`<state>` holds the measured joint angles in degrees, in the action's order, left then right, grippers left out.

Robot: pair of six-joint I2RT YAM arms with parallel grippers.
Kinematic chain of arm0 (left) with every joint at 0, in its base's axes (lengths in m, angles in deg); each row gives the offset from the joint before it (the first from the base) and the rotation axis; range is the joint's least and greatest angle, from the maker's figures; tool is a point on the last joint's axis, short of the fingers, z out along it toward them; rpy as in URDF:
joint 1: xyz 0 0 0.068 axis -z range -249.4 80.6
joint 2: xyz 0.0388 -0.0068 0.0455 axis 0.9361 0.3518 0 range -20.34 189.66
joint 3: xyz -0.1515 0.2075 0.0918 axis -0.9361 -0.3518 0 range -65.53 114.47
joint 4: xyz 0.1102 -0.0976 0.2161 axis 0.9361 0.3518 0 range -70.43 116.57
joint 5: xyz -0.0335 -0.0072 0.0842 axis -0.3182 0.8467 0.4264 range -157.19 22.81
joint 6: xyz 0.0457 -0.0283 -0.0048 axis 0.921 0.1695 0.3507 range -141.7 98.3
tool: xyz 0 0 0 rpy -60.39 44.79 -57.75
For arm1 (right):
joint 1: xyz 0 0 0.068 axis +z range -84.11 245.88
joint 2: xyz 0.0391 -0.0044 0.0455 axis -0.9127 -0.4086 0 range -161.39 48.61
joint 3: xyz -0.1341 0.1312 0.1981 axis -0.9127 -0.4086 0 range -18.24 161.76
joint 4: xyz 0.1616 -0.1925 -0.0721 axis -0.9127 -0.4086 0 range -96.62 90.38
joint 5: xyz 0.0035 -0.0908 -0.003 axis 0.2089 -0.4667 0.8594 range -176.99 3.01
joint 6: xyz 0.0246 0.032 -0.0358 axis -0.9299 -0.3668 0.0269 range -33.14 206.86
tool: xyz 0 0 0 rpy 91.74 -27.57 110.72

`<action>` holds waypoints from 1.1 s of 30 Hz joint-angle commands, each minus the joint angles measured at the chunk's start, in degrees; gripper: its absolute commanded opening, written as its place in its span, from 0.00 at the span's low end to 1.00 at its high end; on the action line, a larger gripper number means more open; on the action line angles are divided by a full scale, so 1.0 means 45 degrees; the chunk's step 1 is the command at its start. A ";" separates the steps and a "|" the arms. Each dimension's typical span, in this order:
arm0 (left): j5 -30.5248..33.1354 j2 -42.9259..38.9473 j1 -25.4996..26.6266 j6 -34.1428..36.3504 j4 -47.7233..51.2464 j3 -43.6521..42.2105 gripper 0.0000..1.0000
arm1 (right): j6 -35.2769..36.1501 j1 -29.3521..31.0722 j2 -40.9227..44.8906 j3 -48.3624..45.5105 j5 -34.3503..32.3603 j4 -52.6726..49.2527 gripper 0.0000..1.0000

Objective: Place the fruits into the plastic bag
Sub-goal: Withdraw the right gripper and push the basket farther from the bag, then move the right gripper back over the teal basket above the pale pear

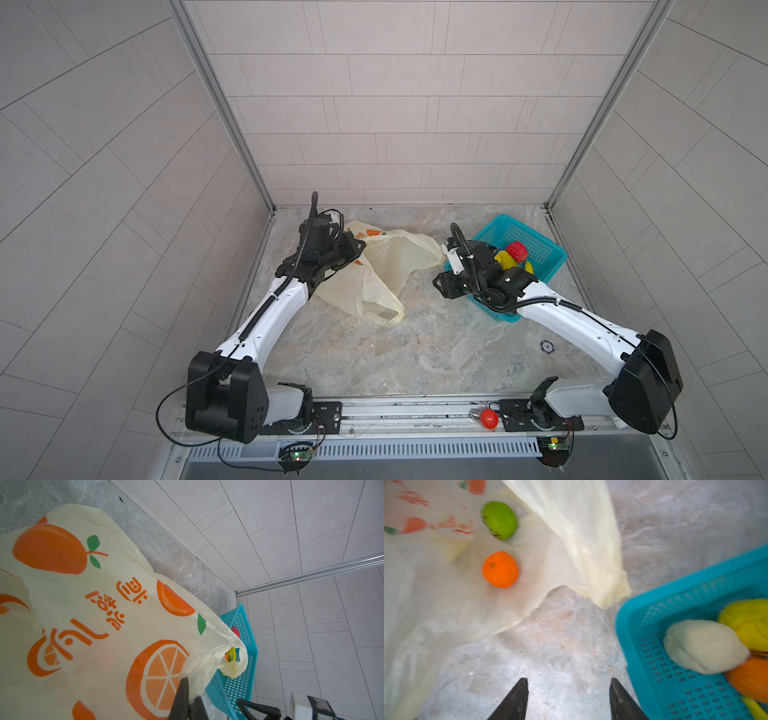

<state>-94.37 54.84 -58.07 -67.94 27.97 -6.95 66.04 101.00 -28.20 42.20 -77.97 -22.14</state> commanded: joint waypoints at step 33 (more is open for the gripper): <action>-0.0121 0.0093 0.0332 -0.0448 -0.0587 0.0513 0.00 | -0.3380 0.0439 -0.8453 0.2908 0.3518 0.6581 0.00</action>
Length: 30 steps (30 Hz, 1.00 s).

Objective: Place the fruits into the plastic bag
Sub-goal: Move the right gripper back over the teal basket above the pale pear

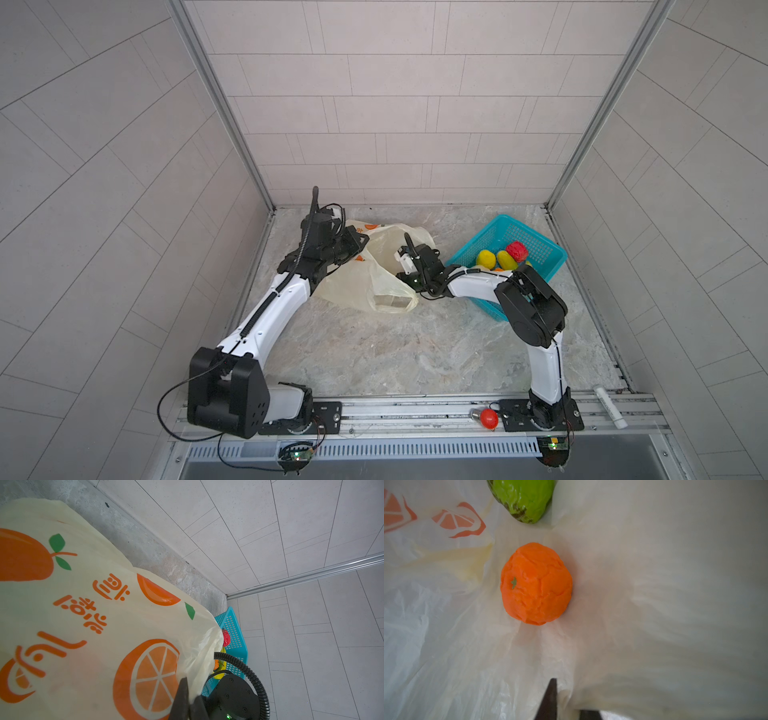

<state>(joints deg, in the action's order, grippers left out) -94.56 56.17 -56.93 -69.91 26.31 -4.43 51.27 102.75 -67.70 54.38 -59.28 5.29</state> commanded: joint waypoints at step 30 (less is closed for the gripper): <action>-0.1526 -0.0833 -0.0718 0.1410 0.0516 -0.0642 0.00 | 0.4168 -0.1592 0.9208 -0.2170 -0.6940 -0.5128 0.25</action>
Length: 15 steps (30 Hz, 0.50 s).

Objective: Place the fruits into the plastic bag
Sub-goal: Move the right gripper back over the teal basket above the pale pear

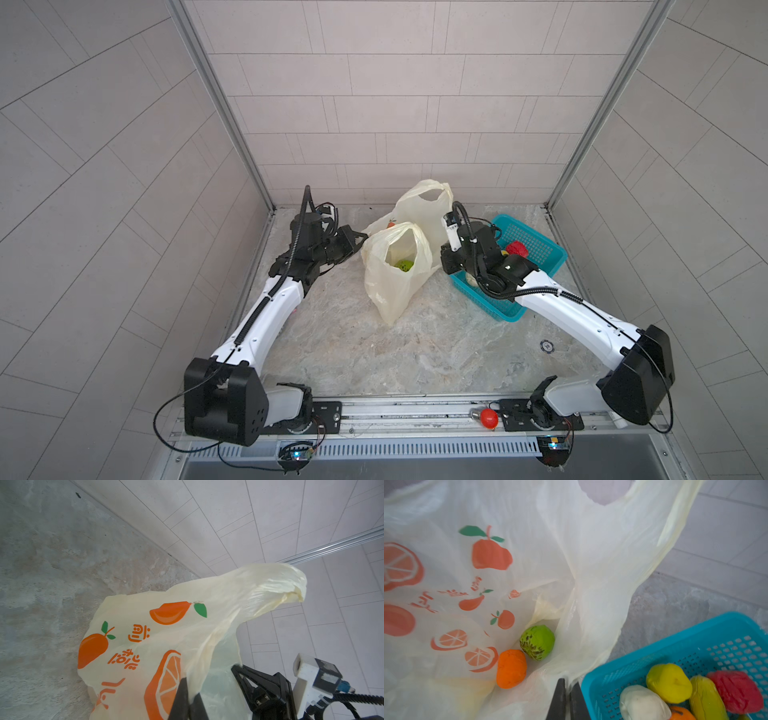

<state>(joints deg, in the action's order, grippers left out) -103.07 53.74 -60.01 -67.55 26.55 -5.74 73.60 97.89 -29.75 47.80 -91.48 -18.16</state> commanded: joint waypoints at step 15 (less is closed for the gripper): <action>-0.0605 -0.0018 0.0461 0.0740 -0.1190 -0.0903 0.00 | -0.2307 -0.2398 0.6121 -0.3935 -0.2060 0.2734 0.70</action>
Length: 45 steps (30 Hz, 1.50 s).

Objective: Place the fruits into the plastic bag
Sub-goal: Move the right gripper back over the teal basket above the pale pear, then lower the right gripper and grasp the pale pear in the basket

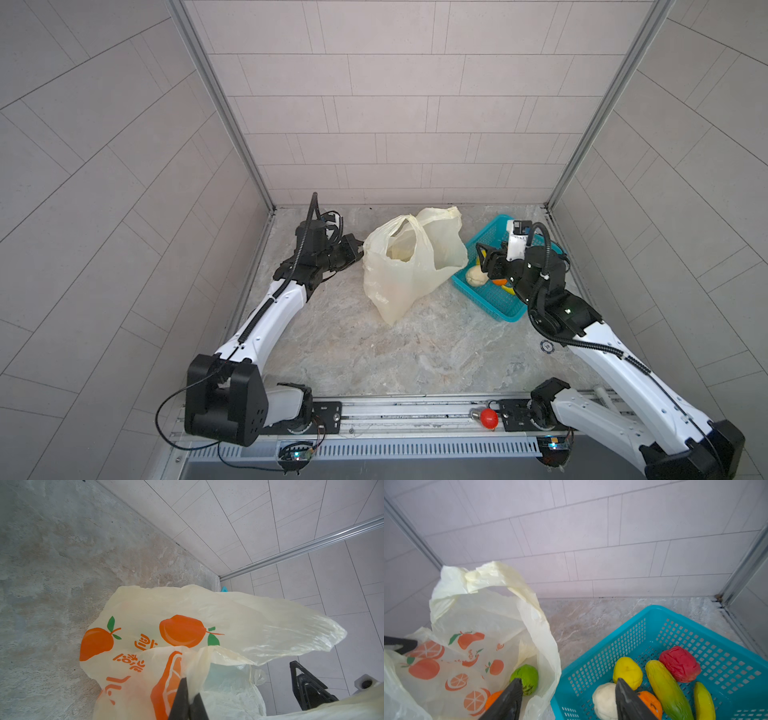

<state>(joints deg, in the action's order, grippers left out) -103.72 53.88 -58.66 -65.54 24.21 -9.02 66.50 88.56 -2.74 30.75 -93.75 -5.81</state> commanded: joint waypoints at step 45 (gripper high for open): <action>-0.0811 -0.0574 0.1286 0.2757 -0.0545 -0.0206 0.00 | -0.8368 -0.2533 -1.0500 0.2191 0.1923 -0.1643 0.61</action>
<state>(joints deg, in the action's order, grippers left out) -106.82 51.87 -53.22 -54.45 21.94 -9.90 31.55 77.13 -50.37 42.29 -84.51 -15.50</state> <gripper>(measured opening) 0.056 0.637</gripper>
